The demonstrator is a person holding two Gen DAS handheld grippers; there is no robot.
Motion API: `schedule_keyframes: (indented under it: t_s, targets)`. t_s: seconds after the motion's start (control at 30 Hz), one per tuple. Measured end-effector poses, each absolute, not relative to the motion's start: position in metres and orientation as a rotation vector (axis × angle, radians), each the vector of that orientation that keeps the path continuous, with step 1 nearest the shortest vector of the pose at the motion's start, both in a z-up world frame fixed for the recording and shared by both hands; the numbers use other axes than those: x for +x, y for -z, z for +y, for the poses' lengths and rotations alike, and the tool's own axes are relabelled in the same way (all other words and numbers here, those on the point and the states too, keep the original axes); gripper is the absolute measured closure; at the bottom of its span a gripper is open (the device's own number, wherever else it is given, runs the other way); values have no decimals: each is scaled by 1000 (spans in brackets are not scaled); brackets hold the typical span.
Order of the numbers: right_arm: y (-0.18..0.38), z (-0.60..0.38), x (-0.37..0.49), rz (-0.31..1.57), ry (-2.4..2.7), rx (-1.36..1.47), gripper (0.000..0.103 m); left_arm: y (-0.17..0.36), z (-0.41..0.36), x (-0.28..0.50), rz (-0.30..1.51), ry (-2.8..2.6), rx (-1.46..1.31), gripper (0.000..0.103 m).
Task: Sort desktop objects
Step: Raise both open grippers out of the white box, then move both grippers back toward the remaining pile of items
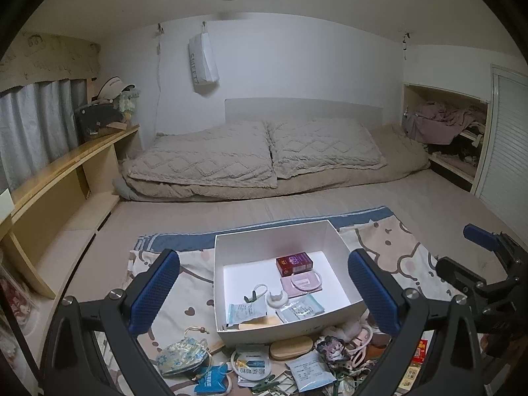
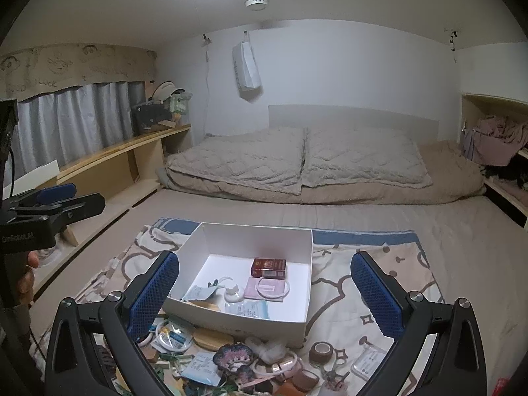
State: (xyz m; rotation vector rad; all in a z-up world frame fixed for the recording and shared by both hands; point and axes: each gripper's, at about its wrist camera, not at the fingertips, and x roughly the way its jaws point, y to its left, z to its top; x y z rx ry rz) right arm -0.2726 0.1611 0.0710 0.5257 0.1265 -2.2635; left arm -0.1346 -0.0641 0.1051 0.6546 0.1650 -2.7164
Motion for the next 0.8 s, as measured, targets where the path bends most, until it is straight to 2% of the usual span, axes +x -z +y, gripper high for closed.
schedule_keyframes:
  t_s: [0.3, 0.8]
  targets:
    - [-60, 169, -263, 84, 2310, 496, 0, -81, -77, -127, 166, 2717, 640, 0]
    - [-25, 182, -267, 85, 2351, 548, 0, -36, -122, -101, 284, 2645, 645, 0]
